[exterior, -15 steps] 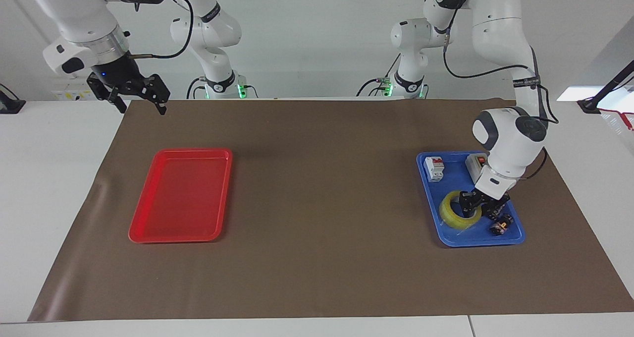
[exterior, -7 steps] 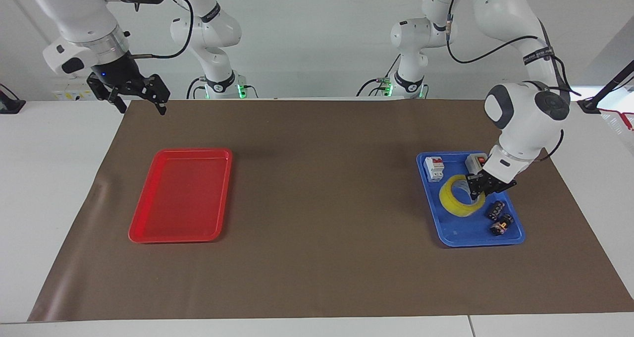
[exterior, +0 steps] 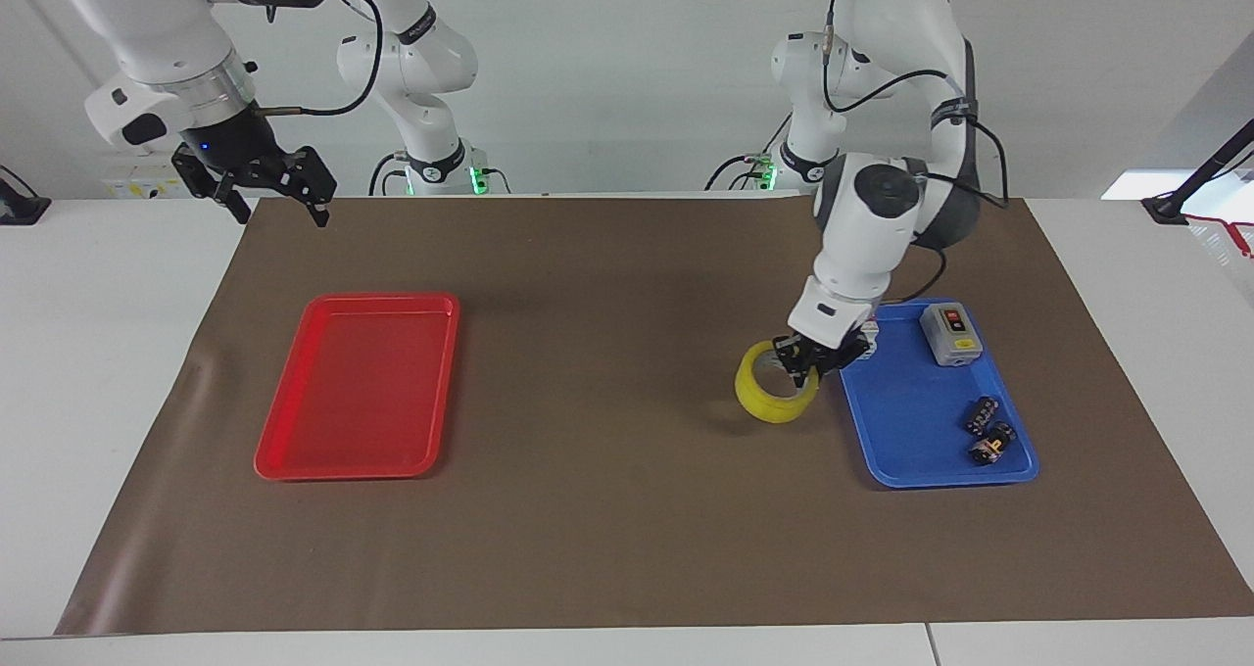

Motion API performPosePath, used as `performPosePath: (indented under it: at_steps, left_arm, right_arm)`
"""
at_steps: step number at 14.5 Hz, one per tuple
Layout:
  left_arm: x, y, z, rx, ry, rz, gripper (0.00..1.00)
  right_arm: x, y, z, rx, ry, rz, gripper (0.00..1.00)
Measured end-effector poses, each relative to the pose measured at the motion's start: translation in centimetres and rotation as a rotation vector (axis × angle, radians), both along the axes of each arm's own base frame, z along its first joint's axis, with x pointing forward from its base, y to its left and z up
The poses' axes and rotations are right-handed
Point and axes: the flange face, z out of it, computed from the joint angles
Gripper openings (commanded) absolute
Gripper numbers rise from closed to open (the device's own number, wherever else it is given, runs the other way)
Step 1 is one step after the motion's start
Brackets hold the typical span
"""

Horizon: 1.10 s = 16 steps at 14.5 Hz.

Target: Place and move tape with both arms

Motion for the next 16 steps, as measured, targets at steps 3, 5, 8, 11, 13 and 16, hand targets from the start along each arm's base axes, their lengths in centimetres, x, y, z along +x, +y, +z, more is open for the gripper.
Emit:
performPosePath:
  at_steps: [3, 5, 8, 11, 13, 16]
  left_arm:
    - [-2.2, -6.0, -2.7, 0.019, -0.018, 0.018, 0.0]
    - [-3.8, -9.1, -4.6, 0.025, -0.016, 0.019, 0.0]
    - [-5.5, -12.1, -6.4, 0.023, -0.007, 0.011, 0.0]
    - [-6.3, -13.3, -6.9, 0.02, -0.007, -0.002, 1.0]
    - [-6.2, -13.2, -6.9, 0.019, -0.01, 0.0, 1.0]
    - [-5.2, -12.4, -5.1, 0.004, -0.037, 0.02, 1.0]
  right_arm:
    - [0.0, 0.0, 0.0, 0.0, 0.0, 0.0, 1.0]
    - [0.0, 0.0, 0.0, 0.0, 0.0, 0.0, 1.0]
    - [0.0, 0.0, 0.0, 0.0, 0.0, 0.0, 1.0]
    - [0.0, 0.0, 0.0, 0.0, 0.0, 0.0, 1.0]
    - [0.0, 0.0, 0.0, 0.0, 0.0, 0.0, 1.0]
    - [-0.2, 0.1, -0.1, 0.001, 0.017, 0.029, 1.0]
